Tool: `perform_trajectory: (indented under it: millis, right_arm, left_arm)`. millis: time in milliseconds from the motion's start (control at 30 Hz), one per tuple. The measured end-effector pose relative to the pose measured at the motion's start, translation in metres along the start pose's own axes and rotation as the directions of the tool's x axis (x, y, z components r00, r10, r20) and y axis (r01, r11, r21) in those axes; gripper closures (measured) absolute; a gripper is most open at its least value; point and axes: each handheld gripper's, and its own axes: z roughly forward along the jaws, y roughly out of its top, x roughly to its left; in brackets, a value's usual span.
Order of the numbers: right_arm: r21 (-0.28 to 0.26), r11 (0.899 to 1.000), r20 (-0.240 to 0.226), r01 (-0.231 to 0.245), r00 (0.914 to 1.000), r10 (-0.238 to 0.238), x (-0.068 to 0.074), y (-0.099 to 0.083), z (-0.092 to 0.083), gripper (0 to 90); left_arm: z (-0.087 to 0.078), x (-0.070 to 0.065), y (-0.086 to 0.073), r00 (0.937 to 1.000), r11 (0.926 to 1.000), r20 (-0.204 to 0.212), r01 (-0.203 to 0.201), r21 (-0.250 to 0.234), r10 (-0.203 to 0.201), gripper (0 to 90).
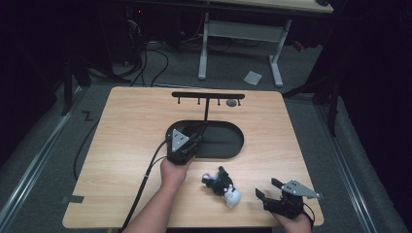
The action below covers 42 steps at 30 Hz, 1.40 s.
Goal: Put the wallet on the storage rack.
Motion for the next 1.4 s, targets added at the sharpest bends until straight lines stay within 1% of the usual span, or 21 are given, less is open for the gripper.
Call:
perform_trajectory:
  millis: [133,433,500,533,567,633,700,733,800,833,867,900,933,967,1000,1067,1167,1233,1333,1367,1400]
  right_arm:
    - [0.001,1.0,0.001,-0.002,1.0,0.002,-0.001,-0.001,0.0,21.4]
    - [0.004,1.0,-0.001,-0.004,1.0,0.004,0.0,-0.001,0.0,21.5]
    - [0.004,1.0,-0.001,-0.004,1.0,0.004,0.0,-0.001,0.0,21.5]
    - [0.004,1.0,-0.001,-0.004,1.0,0.004,0.0,-0.001,0.0,21.5]
    - [0.003,1.0,-0.001,-0.003,1.0,0.003,0.0,-0.001,0.0,21.5]
    - [0.003,1.0,0.0,-0.004,1.0,0.004,0.0,-0.001,0.0,21.5]
    - [0.001,1.0,0.002,0.0,1.0,0.0,0.0,-0.001,0.0,21.5]
    - [0.001,1.0,0.002,0.0,1.0,0.0,0.0,-0.001,0.0,21.5]
    - [0.004,1.0,0.005,0.004,1.0,-0.004,0.0,0.0,-0.001,21.5]
    - [0.003,1.0,0.005,0.008,1.0,-0.008,0.001,0.0,-0.001,21.5]
    - [0.003,1.0,0.005,0.008,1.0,-0.008,0.001,0.0,-0.001,21.5]
    - [0.001,1.0,0.006,0.009,0.9999,-0.009,0.001,0.0,-0.001,21.5]
    - [0.0,1.0,0.006,0.01,0.9999,-0.01,0.001,0.0,-0.001,21.5]
    - [0.001,1.0,0.008,0.009,0.9999,-0.009,0.002,0.001,-0.001,21.5]
    - [0.001,1.0,0.008,0.009,0.9999,-0.009,0.002,0.001,-0.001,21.5]
    - [0.003,1.0,0.012,0.011,0.9999,-0.011,0.003,0.001,-0.001,21.5]
    - [0.007,1.0,0.019,0.017,0.9997,-0.017,0.003,0.001,-0.001,21.5]
    - [0.008,1.0,0.021,0.014,0.9997,-0.015,0.003,0.001,-0.001,21.5]
    - [0.005,1.0,0.026,0.021,0.9994,-0.021,0.003,0.002,-0.001,21.5]
    - [0.002,1.0,0.024,0.026,0.9994,-0.026,0.004,0.003,-0.002,21.4]
    - [0.002,1.0,0.024,0.026,0.9994,-0.026,0.004,0.003,-0.002,21.4]
  left_arm:
    - [0.005,-0.003,-0.002,1.0,1.0,0.007,0.002,0.006,-0.002,75.1]
    - [0.014,-0.009,-0.004,0.9998,0.9993,0.021,-0.002,0.038,0.001,74.0]
    - [0.016,-0.01,-0.004,0.999,0.9988,0.044,0.006,0.048,-0.008,72.3]
    - [0.016,-0.01,-0.004,0.999,0.9988,0.044,0.006,0.048,-0.008,71.4]
    - [0.015,-0.01,-0.004,0.9986,0.9991,0.053,0.005,0.041,-0.007,71.4]
    - [0.015,-0.012,-0.002,0.9986,0.9994,0.053,-0.007,0.033,0.006,64.4]
    - [0.014,-0.012,-0.001,0.9988,0.9994,0.049,-0.008,0.032,0.006,56.7]
    - [0.013,-0.011,0.0,0.9989,0.9994,0.046,-0.007,0.034,0.006,56.7]
    - [0.009,-0.009,0.002,0.9993,0.9993,0.038,-0.01,0.037,0.009,52.5]
    - [0.003,-0.007,0.003,0.9994,0.9994,0.035,-0.002,0.034,0.001,51.2]
    - [0.003,-0.007,0.003,0.9994,0.9994,0.035,-0.002,0.034,0.001,50.5]
    - [-0.002,-0.005,0.002,0.9995,0.9996,0.031,0.001,0.029,-0.002,50.5]
    - [-0.006,-0.003,0.001,0.9996,0.9995,0.028,-0.005,0.031,0.004,49.8]
    - [-0.014,-0.001,-0.001,0.9996,0.9991,0.02,-0.019,0.038,0.018,48.4]
    - [-0.014,-0.001,-0.001,0.9996,0.9991,0.02,-0.019,0.038,0.018,48.2]
    - [-0.025,0.003,-0.005,0.9994,0.9987,0.012,-0.033,0.04,0.033,47.2]
    - [-0.04,0.011,-0.01,0.9992,0.9976,0.001,-0.041,0.055,0.041,45.8]
    - [-0.055,0.017,-0.015,0.9985,0.9955,-0.006,-0.054,0.077,0.055,45.0]
    - [-0.077,0.025,-0.023,0.9974,0.9933,-0.018,-0.068,0.094,0.07,43.8]
    - [-0.098,0.033,-0.03,0.9975,0.9924,-0.025,-0.063,0.106,0.066,42.9]
    - [-0.098,0.033,-0.03,0.9975,0.9924,-0.025,-0.063,0.106,0.066,42.4]
